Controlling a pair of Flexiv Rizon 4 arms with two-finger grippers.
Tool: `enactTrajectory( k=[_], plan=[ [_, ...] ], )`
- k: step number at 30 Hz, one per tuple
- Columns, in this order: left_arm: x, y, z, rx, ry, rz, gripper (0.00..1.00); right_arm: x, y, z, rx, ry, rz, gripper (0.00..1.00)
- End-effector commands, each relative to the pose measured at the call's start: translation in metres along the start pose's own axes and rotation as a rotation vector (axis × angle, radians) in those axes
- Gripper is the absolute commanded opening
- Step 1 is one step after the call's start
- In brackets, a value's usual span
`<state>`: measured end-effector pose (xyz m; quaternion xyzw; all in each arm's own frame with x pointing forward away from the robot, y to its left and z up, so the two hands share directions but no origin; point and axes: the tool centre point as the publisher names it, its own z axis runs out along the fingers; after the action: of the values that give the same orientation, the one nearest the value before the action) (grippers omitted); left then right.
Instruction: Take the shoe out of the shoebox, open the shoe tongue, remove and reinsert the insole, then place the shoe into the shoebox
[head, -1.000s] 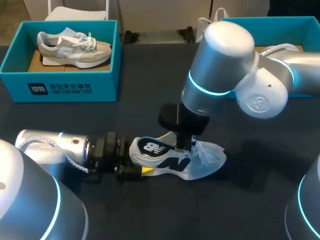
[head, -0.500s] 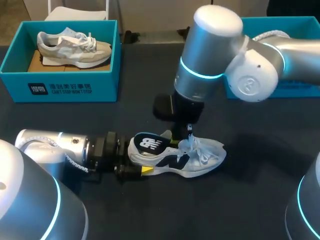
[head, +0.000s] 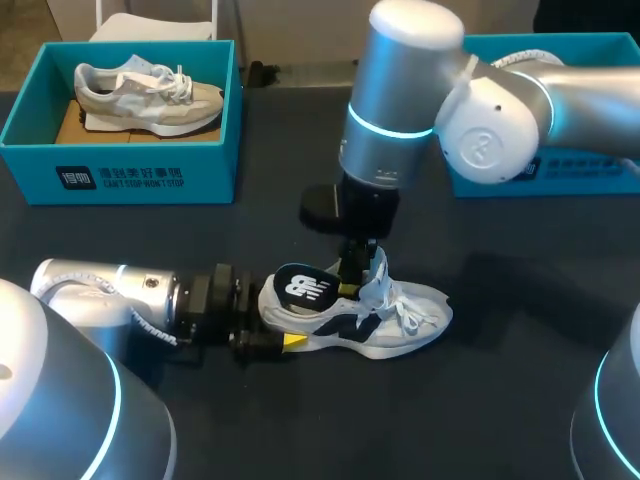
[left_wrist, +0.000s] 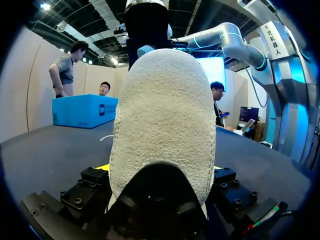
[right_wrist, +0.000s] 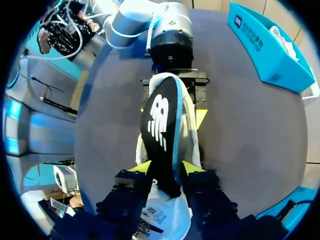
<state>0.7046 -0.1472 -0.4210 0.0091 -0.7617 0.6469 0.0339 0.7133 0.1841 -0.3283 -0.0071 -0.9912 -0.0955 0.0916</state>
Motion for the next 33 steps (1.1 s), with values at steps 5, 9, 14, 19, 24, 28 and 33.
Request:
enactTrajectory(
  k=[5,9,14,19,24,28,33],
  plan=[
    [0.0,0.0,0.001,0.0,-0.003,0.0,0.0,-0.001,0.002,0.001,0.003,0.027,0.01,0.44],
    [0.0,0.0,0.001,0.0,-0.003,0.0,0.0,-0.002,0.008,0.004,-0.008,0.03,0.008,0.44],
    [0.0,0.0,0.001,0.0,-0.003,0.0,0.0,-0.004,0.011,0.013,-0.027,0.056,-0.002,0.44],
    [0.0,0.0,0.001,0.0,-0.003,0.0,0.0,-0.004,0.007,0.02,-0.038,0.092,-0.001,0.44],
    [0.0,0.0,0.001,0.0,-0.003,0.0,0.0,-0.004,0.002,0.026,-0.068,0.118,0.003,0.41],
    [0.0,0.0,0.001,0.0,-0.003,0.0,0.0,-0.002,0.001,0.028,-0.073,0.125,0.002,0.21],
    [0.0,0.0,0.001,0.0,-0.003,0.0,0.0,0.004,-0.002,0.028,-0.076,0.125,-0.011,0.0]
  ],
)
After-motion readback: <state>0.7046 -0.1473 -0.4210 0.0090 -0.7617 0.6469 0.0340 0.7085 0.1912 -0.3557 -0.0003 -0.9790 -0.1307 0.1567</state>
